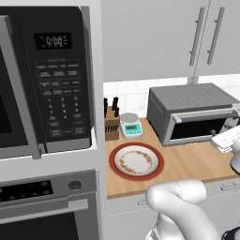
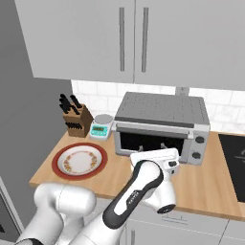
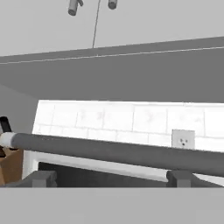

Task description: Pick up the kebab skewer and baguette bread, and place them inside the toaster oven. Close the toaster oven door and start by setting the timer.

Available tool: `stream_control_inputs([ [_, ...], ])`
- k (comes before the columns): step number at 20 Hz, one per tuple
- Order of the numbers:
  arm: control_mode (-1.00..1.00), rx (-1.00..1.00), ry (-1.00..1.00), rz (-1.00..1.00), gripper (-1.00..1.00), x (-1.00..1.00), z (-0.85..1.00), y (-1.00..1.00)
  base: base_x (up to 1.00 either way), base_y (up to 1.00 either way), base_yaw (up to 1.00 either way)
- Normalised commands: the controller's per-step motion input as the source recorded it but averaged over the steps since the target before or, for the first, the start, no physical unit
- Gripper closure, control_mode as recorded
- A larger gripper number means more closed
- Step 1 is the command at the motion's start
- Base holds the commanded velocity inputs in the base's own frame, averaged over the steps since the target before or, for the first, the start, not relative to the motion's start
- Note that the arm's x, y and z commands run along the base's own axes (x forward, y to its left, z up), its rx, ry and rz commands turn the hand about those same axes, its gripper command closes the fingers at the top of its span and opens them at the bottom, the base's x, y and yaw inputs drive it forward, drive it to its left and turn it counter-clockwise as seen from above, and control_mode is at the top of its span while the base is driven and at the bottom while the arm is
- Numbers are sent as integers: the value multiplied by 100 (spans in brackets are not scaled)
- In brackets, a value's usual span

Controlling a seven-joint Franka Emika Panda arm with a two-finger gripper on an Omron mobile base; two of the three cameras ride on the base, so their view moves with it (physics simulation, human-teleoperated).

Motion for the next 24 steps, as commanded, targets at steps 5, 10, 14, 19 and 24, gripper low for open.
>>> stream_control_inputs([
  [5, -100, 10, 0, 0, -100, 60, -19, -15, 0, 0, 0],
  [10, -100, 6, 0, 0, -100, 45, -1, -16, 0, 0, 0],
  [14, -100, 3, 0, 0, -100, 25, -14, -8, 0, 0, 0],
  [19, -100, 0, 2, 0, -100, 29, -32, 0, 0, 0, 0],
  [24, -100, 0, 0, 0, -100, 39, -5, 0, 0, 0, 0],
])
